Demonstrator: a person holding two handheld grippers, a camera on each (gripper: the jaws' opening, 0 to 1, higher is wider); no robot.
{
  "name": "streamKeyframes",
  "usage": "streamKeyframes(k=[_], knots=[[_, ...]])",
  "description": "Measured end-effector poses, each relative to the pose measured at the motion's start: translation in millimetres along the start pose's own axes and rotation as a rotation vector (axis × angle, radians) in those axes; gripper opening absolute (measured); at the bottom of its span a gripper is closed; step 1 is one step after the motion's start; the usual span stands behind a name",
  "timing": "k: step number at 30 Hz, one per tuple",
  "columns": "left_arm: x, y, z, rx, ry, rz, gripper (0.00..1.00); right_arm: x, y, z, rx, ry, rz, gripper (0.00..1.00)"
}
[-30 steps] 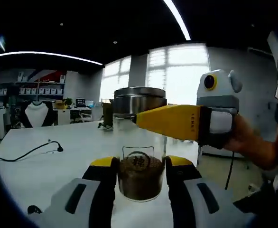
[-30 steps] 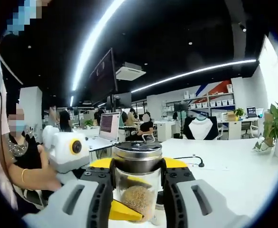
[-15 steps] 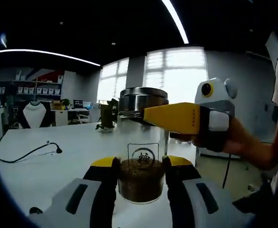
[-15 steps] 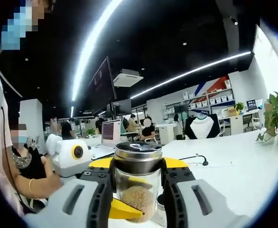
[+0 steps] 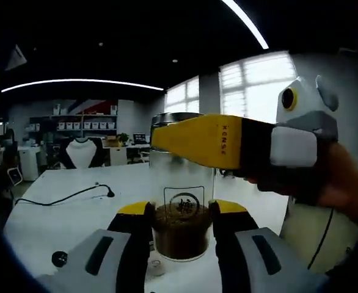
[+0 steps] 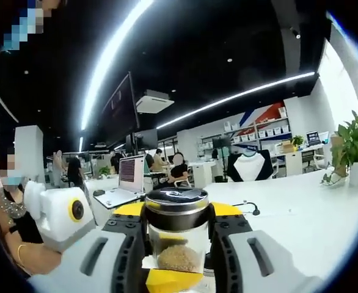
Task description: Rotate the seasoning bottle until the label or dispensing opening points toward the visible target arrow and the bottle remains upright within the marked orientation range
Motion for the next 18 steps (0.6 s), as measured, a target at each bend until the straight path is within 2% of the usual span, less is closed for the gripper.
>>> streamKeyframes(k=[4, 6, 8, 13, 18], knots=[[2.2, -1.2, -2.1, -0.067, 0.03, -0.021, 0.42, 4.3, 6.1, -1.2, 0.025, 0.026, 0.009, 0.38], [3.9, -3.3, -0.2, -0.108, 0.001, -0.035, 0.42, 5.5, 8.1, -2.6, 0.038, 0.031, 0.006, 0.39], [3.5, -5.0, 1.2, -0.125, 0.006, -0.026, 0.42, 5.3, 8.2, -3.6, 0.052, 0.031, 0.008, 0.39], [4.8, -4.6, -1.1, -0.129, 0.011, -0.043, 0.42, 6.8, 8.9, -0.6, 0.046, 0.039, 0.002, 0.39], [6.4, -4.6, -0.8, -0.13, 0.023, -0.037, 0.42, 6.9, 7.3, -0.2, 0.026, 0.011, -0.01, 0.38]])
Point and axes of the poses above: the point that each gripper's makers call its tool centre point, and the gripper's own axes: y roughly forward along the fingers, z roughly to its right, x roughly out of its underside, the point moved 7 cm from there along -y, roughly backward along the fingers, and after that the axes turned 7 degrees about y, right-handed, at the moved point
